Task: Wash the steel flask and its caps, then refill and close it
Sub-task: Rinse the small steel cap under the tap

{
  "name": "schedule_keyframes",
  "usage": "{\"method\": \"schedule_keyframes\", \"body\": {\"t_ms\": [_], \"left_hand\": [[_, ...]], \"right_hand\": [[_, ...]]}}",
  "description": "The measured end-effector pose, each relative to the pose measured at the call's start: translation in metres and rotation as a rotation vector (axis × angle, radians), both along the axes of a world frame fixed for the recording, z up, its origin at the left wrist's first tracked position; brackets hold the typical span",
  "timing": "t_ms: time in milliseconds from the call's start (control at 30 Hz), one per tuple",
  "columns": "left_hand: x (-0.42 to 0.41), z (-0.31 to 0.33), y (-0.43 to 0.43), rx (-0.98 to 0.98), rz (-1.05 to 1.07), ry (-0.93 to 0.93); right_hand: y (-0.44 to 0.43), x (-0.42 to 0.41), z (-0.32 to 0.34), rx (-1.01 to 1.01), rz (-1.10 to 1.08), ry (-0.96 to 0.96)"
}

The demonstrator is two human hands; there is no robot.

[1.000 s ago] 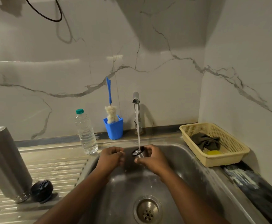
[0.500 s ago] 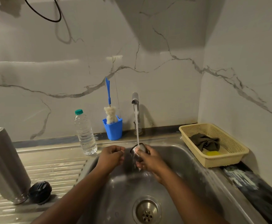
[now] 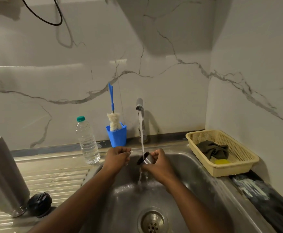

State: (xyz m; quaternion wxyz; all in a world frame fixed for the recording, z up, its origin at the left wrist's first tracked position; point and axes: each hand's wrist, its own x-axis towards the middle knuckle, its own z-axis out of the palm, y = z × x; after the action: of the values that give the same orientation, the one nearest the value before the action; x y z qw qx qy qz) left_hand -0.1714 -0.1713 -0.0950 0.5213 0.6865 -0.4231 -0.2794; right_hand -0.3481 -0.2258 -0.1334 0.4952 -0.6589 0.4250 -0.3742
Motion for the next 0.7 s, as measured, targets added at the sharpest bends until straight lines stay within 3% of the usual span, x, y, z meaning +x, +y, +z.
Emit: {"method": "schedule_keyframes", "body": {"t_ms": [200,267,433,567,700], "left_hand": [[-0.003,0.007,-0.015,-0.025,-0.019,-0.028],[-0.003,0.012,-0.022,-0.019,-0.03,-0.054],[-0.004,0.018,-0.045,0.016,-0.035,-0.084],[-0.002,0.024,-0.063,0.044,-0.023,-0.073],[-0.005,0.033,-0.075,0.076,-0.072,-0.085]], "right_hand": [[-0.005,0.001,0.0,0.123,-0.005,-0.104],[-0.005,-0.002,0.002,0.174,0.093,-0.121],[-0.007,0.001,0.0,0.168,0.073,-0.139],[-0.012,-0.006,0.001,0.053,-0.035,-0.179],[-0.015,-0.002,-0.008,-0.171,-0.14,-0.003]]}}
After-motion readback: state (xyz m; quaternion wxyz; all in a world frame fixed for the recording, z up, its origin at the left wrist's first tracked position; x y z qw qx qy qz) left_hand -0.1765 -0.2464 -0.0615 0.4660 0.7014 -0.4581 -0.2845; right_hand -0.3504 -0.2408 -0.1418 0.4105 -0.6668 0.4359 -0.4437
